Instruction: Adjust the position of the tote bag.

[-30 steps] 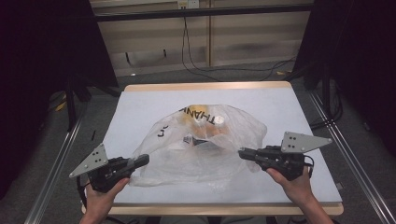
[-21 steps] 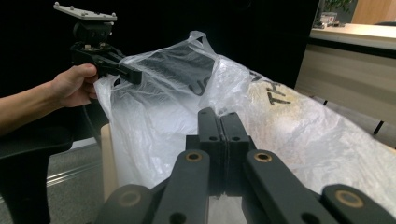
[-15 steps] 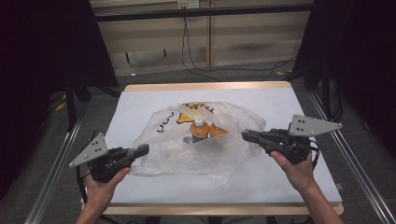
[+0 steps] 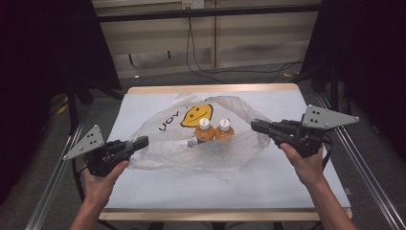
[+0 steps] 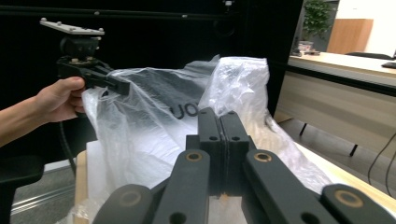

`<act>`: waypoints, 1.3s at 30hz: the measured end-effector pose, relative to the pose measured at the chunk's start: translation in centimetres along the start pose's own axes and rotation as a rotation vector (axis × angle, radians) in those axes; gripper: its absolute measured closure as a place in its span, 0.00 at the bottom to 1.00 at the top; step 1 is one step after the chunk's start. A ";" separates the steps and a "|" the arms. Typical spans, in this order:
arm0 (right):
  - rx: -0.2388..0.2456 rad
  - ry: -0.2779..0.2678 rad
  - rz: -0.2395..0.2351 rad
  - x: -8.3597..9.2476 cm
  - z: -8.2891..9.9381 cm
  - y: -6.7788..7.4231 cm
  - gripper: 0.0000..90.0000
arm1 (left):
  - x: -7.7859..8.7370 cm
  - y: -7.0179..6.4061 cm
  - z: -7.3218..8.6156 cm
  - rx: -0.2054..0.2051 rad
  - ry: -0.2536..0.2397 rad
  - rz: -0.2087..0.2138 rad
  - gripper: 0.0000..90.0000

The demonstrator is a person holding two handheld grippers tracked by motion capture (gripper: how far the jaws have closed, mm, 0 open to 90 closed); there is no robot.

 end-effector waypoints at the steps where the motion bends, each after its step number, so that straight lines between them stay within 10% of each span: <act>1: -0.013 -0.014 0.003 0.0 -0.1 -0.4 0.99 | 0.0 0.1 -0.1 0.000 -0.011 0.009 1.00; 20: -0.016 -0.080 0.036 -0.4 -3.5 -2.8 1.00 | -0.9 2.6 -3.0 -0.012 -0.060 -0.004 1.00; 39: -0.070 -0.194 0.165 0.7 -7.7 -7.2 1.00 | -2.8 5.8 -4.6 0.013 -0.054 -0.022 1.00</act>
Point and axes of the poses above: each handheld gripper's, and its own axes: x roughly backward along the jaws, z roughly out of its underside, y roughly to its left, the point moved 7 cm from there along -x, roughly forward along the jaws, and after that the axes turned 8 degrees about -x, right-handed, at the moved point
